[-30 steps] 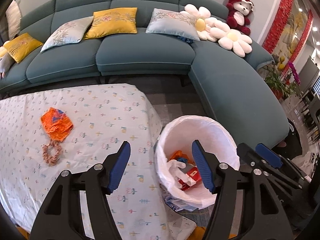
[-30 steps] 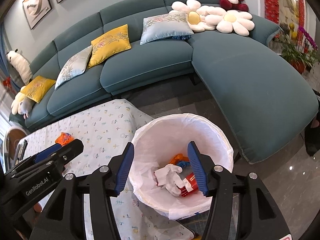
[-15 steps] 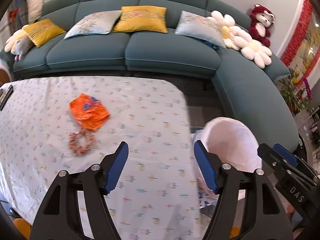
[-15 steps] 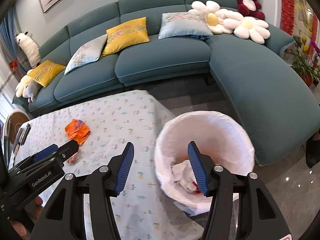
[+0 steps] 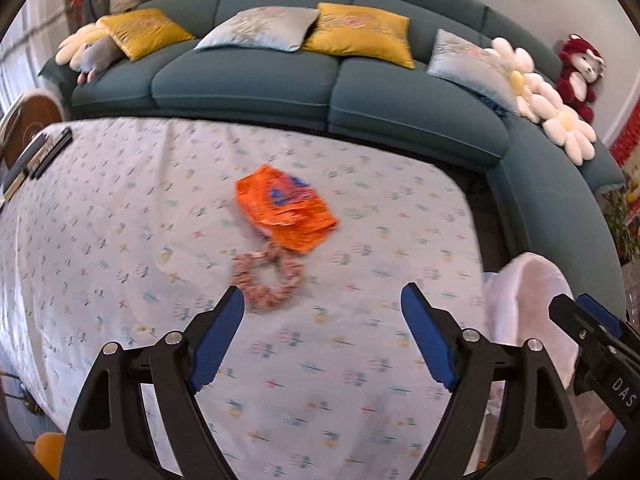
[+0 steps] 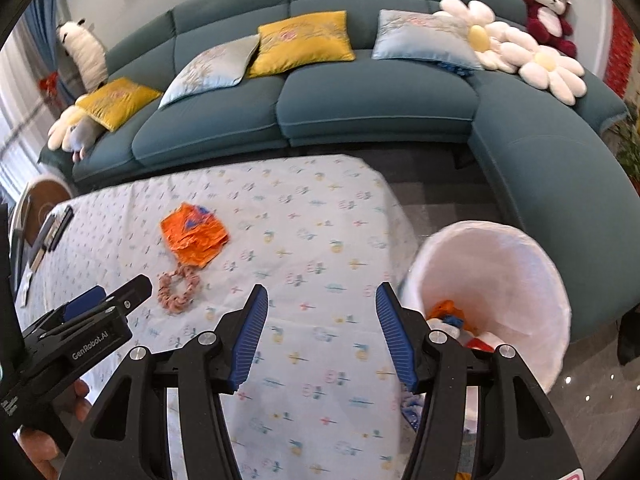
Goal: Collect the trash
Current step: 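Move both tools back to the orange bag and pink ribbon, then grasp the pink ribbon with the left tool while the right tool grasps the orange bag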
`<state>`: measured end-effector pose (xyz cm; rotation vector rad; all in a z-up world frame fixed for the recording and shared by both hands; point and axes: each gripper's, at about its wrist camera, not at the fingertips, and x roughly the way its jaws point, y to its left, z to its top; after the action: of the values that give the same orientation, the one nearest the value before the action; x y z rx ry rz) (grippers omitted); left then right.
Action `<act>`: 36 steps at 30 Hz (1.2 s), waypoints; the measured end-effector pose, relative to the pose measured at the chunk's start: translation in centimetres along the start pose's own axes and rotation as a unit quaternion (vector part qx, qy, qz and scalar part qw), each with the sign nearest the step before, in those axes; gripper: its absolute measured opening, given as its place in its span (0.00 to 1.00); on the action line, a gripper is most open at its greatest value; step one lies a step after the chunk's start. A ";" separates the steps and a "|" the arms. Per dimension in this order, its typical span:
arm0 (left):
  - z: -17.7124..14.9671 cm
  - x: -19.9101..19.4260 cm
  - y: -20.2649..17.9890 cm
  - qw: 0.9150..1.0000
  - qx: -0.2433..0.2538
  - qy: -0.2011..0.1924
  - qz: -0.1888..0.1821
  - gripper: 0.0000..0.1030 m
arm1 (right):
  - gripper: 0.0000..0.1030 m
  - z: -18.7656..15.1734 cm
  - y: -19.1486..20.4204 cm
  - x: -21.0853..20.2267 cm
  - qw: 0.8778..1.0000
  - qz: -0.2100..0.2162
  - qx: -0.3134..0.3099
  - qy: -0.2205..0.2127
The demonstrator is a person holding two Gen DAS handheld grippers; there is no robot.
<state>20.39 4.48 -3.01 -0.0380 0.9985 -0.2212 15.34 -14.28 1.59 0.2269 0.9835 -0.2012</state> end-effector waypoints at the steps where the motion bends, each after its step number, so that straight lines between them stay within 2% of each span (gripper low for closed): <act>1: 0.0 0.5 0.9 1.000 -0.005 0.004 0.004 0.74 | 0.53 0.0 0.5 0.4 1.000 0.001 -0.003 0.003; 11: -0.2 6.4 7.1 0.998 -0.037 0.047 0.032 0.74 | 0.53 0.8 6.4 6.7 0.998 0.018 -0.038 0.045; 16: 0.2 8.9 8.1 0.997 -0.033 0.064 0.034 0.74 | 0.53 1.3 8.5 9.7 0.997 0.024 -0.046 0.063; 19: 0.7 10.2 8.3 0.996 -0.034 0.072 0.029 0.70 | 0.53 1.7 9.4 11.1 0.996 0.026 -0.050 0.070; 21: 1.0 11.2 8.4 0.996 -0.032 0.082 0.025 0.61 | 0.53 2.0 9.9 11.9 0.996 0.026 -0.052 0.073; 25: 0.8 13.3 8.7 0.993 -0.032 0.110 0.023 0.50 | 0.53 2.3 11.1 13.5 0.995 0.029 -0.058 0.079; 28: 0.6 13.7 8.9 0.994 -0.023 0.104 0.032 0.34 | 0.53 2.6 12.1 14.5 0.994 0.031 -0.065 0.081; 29: 0.7 13.7 8.8 0.994 -0.017 0.102 0.033 0.22 | 0.53 2.7 12.3 14.8 0.994 0.032 -0.066 0.082; 30: 0.8 13.8 8.9 0.994 -0.015 0.102 0.031 0.15 | 0.53 2.9 12.6 15.2 0.994 0.032 -0.067 0.083; 32: 1.2 13.9 9.5 0.994 -0.022 0.102 0.020 0.12 | 0.53 3.4 13.3 16.0 0.994 0.034 -0.068 0.084; 36: 2.2 13.4 11.0 0.995 -0.033 0.088 0.024 0.11 | 0.53 4.2 14.8 17.2 0.993 0.040 -0.065 0.085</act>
<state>31.04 12.33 -14.42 -0.0559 1.1813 -0.1481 31.97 -2.44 -9.15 0.1653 1.1495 -0.0434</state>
